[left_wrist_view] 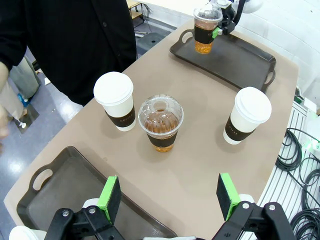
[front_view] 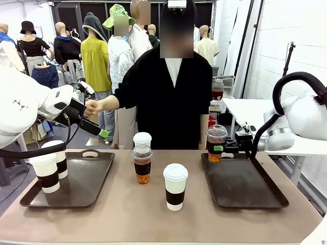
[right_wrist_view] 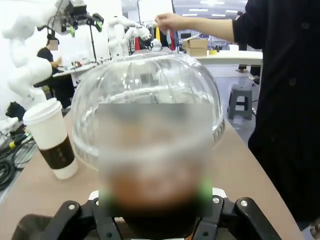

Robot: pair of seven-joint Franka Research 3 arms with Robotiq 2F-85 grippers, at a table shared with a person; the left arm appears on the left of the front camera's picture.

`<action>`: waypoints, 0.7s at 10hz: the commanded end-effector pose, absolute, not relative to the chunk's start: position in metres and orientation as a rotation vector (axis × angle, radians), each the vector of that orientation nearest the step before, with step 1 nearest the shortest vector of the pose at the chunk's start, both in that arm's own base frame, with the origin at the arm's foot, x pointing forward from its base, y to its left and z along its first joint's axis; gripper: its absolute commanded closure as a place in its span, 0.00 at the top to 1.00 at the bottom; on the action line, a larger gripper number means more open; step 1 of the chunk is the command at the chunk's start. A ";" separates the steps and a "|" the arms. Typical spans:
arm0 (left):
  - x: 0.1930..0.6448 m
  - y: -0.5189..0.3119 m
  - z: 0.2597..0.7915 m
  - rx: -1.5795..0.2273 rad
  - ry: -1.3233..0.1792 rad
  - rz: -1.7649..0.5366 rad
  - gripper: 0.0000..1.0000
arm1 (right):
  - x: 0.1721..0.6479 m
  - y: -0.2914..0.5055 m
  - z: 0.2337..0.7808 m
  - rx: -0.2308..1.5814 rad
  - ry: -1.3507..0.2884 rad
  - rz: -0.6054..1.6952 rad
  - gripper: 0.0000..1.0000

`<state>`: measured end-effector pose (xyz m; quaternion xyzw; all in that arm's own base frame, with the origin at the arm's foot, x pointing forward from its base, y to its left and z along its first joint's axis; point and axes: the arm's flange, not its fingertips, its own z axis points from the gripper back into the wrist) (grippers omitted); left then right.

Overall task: Distribute the coffee onto the tray.
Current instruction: Pick up one iced Americano and place it on the right Handle tray.

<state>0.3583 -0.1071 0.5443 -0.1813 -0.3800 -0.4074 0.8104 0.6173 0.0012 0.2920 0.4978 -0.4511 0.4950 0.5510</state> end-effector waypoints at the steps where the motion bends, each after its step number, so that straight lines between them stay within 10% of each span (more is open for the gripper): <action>1: 0.358 -0.105 0.544 -0.394 -0.807 -0.870 1.00 | 0.612 -0.001 0.288 1.145 -1.109 1.214 0.66; 7: 0.358 -0.105 0.544 -0.394 -0.807 -0.870 1.00 | 0.634 -0.011 0.259 1.104 -1.157 1.170 0.66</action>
